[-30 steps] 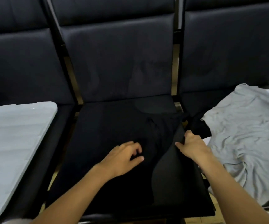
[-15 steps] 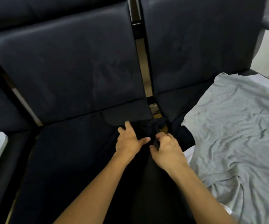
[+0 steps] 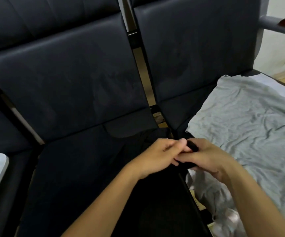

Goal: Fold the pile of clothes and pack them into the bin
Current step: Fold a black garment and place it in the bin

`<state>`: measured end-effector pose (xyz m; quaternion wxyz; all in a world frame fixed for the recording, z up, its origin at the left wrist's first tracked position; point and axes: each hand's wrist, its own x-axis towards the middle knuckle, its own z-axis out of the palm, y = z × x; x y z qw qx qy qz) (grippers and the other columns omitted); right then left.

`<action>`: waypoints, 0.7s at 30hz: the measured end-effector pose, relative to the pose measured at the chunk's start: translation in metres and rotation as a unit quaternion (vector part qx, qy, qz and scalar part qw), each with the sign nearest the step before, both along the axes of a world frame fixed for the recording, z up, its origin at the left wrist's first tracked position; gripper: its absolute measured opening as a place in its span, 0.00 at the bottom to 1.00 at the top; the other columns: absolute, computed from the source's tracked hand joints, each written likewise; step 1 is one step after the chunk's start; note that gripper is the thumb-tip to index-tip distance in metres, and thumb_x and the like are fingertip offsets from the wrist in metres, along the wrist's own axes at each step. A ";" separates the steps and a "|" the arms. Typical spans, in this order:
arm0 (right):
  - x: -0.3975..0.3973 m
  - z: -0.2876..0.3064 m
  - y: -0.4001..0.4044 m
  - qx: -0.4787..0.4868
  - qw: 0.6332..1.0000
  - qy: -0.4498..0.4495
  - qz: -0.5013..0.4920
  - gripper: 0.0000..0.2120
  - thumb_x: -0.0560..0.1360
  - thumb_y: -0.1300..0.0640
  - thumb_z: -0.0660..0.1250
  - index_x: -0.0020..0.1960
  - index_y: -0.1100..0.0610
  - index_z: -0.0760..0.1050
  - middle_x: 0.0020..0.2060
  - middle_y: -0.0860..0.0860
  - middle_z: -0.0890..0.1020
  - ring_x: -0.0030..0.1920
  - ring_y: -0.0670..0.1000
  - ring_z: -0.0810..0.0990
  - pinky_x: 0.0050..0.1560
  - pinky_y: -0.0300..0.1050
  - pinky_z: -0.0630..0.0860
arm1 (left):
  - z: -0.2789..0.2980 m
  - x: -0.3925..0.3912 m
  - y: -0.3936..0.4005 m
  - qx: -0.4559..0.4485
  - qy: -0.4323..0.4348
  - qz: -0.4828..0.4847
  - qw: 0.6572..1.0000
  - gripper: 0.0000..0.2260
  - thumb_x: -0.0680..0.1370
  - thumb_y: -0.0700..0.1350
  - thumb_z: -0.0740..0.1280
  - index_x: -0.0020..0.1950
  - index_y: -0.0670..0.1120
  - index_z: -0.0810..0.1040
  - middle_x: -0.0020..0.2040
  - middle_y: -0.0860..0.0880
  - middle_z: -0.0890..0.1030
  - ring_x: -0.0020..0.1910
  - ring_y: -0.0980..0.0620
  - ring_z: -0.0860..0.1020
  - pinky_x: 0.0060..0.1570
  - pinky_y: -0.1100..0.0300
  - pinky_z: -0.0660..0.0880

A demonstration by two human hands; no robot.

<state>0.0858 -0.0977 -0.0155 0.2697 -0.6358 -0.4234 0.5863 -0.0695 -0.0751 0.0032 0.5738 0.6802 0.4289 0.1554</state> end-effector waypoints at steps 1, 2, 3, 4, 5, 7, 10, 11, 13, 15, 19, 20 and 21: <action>0.008 -0.004 -0.001 0.001 0.999 -0.043 -0.005 0.11 0.72 0.63 0.75 0.53 0.60 0.80 0.45 0.59 0.85 0.40 0.50 0.84 0.35 0.38 0.79 | -0.001 -0.002 0.007 -0.003 -0.001 0.023 1.000 0.16 0.84 0.49 0.58 0.55 0.42 0.82 0.50 0.42 0.84 0.45 0.50 0.82 0.51 0.57 0.79; 0.015 -0.010 -0.002 0.001 0.996 -0.093 -0.007 0.09 0.72 0.62 0.75 0.51 0.61 0.80 0.43 0.59 0.84 0.39 0.50 0.83 0.36 0.43 0.80 | -0.006 -0.005 0.016 0.017 0.011 0.059 0.998 0.15 0.83 0.49 0.60 0.53 0.41 0.83 0.48 0.44 0.84 0.43 0.50 0.82 0.51 0.53 0.79; 0.022 -0.015 -0.002 -0.003 0.990 -0.139 -0.001 0.06 0.73 0.62 0.74 0.48 0.62 0.80 0.41 0.58 0.84 0.38 0.51 0.83 0.39 0.47 0.81 | -0.014 -0.006 0.029 0.064 0.052 0.093 0.992 0.13 0.82 0.49 0.63 0.52 0.42 0.83 0.47 0.47 0.84 0.43 0.51 0.81 0.53 0.51 0.79; 0.026 -0.017 -0.003 -0.011 0.984 -0.178 0.016 0.04 0.74 0.61 0.73 0.46 0.62 0.80 0.38 0.56 0.84 0.36 0.51 0.83 0.42 0.49 0.82 | -0.021 -0.009 0.042 0.133 0.132 0.115 0.975 0.10 0.80 0.50 0.66 0.53 0.45 0.82 0.48 0.50 0.83 0.46 0.52 0.80 0.56 0.50 0.78; 0.030 -0.018 -0.003 -0.025 0.976 -0.213 0.032 0.05 0.75 0.60 0.72 0.44 0.62 0.80 0.35 0.55 0.84 0.34 0.50 0.84 0.43 0.47 0.82 | -0.029 -0.013 0.054 0.200 0.249 0.116 0.940 0.12 0.78 0.52 0.68 0.58 0.48 0.80 0.53 0.51 0.81 0.52 0.52 0.78 0.60 0.49 0.75; 0.035 -0.019 -0.005 -0.049 0.959 -0.275 0.057 0.09 0.77 0.56 0.70 0.43 0.62 0.79 0.32 0.54 0.85 0.33 0.49 0.84 0.40 0.43 0.81 | -0.046 -0.020 0.072 0.242 0.442 0.084 0.860 0.24 0.76 0.58 0.69 0.69 0.51 0.71 0.64 0.49 0.72 0.64 0.47 0.71 0.66 0.47 0.68; 0.040 -0.023 0.000 -0.074 0.945 -0.311 0.069 0.12 0.78 0.52 0.67 0.44 0.62 0.78 0.38 0.57 0.86 0.39 0.53 0.85 0.48 0.48 0.82 | -0.062 -0.020 0.088 0.258 0.471 0.112 0.836 0.18 0.79 0.54 0.64 0.66 0.47 0.71 0.63 0.46 0.75 0.62 0.44 0.74 0.62 0.48 0.69; 0.042 -0.027 0.002 -0.079 0.943 -0.316 0.068 0.13 0.78 0.51 0.67 0.46 0.61 0.77 0.42 0.58 0.85 0.42 0.55 0.85 0.50 0.50 0.82 | -0.064 -0.015 0.092 0.278 0.472 0.119 0.828 0.13 0.81 0.49 0.63 0.62 0.46 0.73 0.60 0.45 0.77 0.58 0.43 0.77 0.59 0.49 0.70; 0.044 -0.031 0.004 -0.084 0.939 -0.327 0.067 0.13 0.78 0.49 0.66 0.45 0.58 0.73 0.47 0.59 0.83 0.46 0.57 0.84 0.52 0.51 0.82 | -0.062 -0.009 0.096 0.323 0.492 0.117 0.800 0.09 0.81 0.43 0.61 0.60 0.43 0.73 0.57 0.44 0.78 0.55 0.42 0.79 0.55 0.49 0.71; 0.045 -0.032 0.005 -0.086 0.933 -0.343 0.069 0.14 0.79 0.48 0.63 0.41 0.55 0.67 0.51 0.58 0.82 0.50 0.57 0.83 0.55 0.49 0.80 | -0.060 -0.007 0.102 0.349 0.470 0.143 0.798 0.11 0.81 0.43 0.59 0.63 0.42 0.69 0.55 0.43 0.78 0.52 0.40 0.79 0.54 0.47 0.72; 0.049 -0.029 0.005 -0.099 0.928 -0.354 0.062 0.14 0.80 0.48 0.61 0.51 0.60 0.73 0.55 0.59 0.80 0.56 0.58 0.81 0.51 0.43 0.75 | -0.051 0.002 0.112 0.217 0.256 0.281 0.899 0.05 0.81 0.45 0.59 0.50 0.45 0.66 0.43 0.47 0.75 0.40 0.47 0.75 0.39 0.53 0.73; 0.052 -0.028 0.005 -0.107 0.929 -0.349 0.057 0.16 0.80 0.49 0.61 0.57 0.62 0.74 0.56 0.59 0.80 0.56 0.58 0.81 0.52 0.43 0.76 | -0.048 0.006 0.116 0.180 0.211 0.299 0.913 0.05 0.80 0.45 0.61 0.47 0.46 0.67 0.41 0.48 0.74 0.38 0.50 0.73 0.35 0.56 0.71; 0.055 -0.029 0.004 -0.113 0.933 -0.338 0.053 0.17 0.80 0.49 0.61 0.59 0.62 0.73 0.56 0.59 0.81 0.55 0.57 0.81 0.54 0.44 0.77 | -0.043 0.011 0.120 0.149 0.180 0.295 0.926 0.06 0.79 0.44 0.63 0.45 0.47 0.68 0.40 0.49 0.73 0.37 0.51 0.73 0.35 0.58 0.71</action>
